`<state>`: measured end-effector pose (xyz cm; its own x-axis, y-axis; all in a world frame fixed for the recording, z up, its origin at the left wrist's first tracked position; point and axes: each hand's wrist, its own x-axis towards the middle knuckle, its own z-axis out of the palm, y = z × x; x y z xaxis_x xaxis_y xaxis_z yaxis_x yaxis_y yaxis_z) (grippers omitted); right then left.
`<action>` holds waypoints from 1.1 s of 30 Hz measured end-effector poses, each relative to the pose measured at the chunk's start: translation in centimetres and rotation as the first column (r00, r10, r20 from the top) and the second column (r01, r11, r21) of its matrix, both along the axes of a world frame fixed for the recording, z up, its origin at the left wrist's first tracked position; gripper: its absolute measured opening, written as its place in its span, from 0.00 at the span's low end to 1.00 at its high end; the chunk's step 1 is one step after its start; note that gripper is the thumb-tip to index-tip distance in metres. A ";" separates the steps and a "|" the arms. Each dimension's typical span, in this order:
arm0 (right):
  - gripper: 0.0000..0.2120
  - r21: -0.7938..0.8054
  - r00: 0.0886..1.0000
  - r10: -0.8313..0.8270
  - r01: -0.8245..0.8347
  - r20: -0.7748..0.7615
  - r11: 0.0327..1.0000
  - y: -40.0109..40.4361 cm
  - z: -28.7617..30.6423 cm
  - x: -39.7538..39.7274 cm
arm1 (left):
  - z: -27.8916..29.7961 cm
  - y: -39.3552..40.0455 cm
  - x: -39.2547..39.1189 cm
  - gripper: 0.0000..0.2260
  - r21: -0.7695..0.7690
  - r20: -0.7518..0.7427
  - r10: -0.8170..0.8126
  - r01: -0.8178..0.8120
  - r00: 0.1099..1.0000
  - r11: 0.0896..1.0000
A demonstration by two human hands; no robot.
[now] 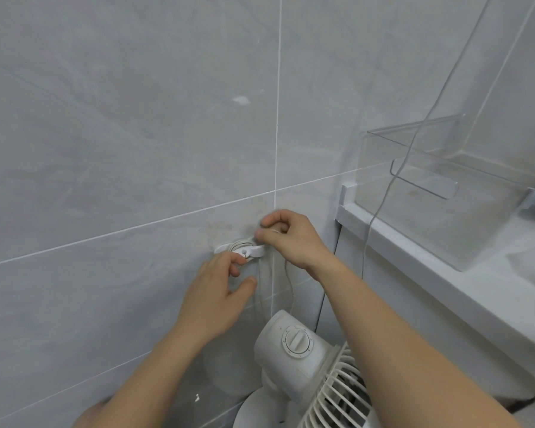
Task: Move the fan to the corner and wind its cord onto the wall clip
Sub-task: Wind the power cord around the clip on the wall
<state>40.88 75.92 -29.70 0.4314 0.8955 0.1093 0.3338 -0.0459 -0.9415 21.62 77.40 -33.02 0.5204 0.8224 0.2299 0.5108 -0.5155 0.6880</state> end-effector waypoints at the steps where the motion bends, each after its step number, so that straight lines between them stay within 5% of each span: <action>1: 0.08 0.033 0.999 0.033 -0.032 -0.016 0.999 -0.2 0.3 -0.3 | 0.1 0.0 0.1 0.14 -0.019 0.024 -0.009 0.009 1.000 1.000; 7: 0.27 -0.009 0.976 0.188 -0.190 -0.108 0.982 -1.0 1.9 -0.9 | 1.7 -0.6 0.4 0.07 -0.247 0.235 -0.057 0.116 0.970 0.962; 14: 0.37 -0.048 0.962 0.258 -0.263 -0.095 0.964 -1.1 2.5 -1.6 | 2.7 -0.7 -0.2 0.18 -0.323 0.332 -0.169 0.280 0.928 0.904; 19: 0.37 -0.071 0.953 0.284 -0.292 -0.108 0.954 -1.7 2.7 -1.7 | 2.5 0.0 -0.6 0.04 -0.331 0.358 0.008 0.119 0.934 0.936; 26: 0.36 -0.076 0.954 0.288 -0.295 -0.089 0.953 -1.6 2.7 -1.7 | 1.3 -0.2 -3.2 0.09 0.061 -0.072 0.150 -0.145 0.986 0.988; 33: 0.29 -0.025 0.970 0.228 -0.231 -0.079 0.973 -2.0 2.0 -0.9 | 0.1 -0.1 -3.6 0.18 0.257 -0.265 0.251 -0.182 0.931 0.949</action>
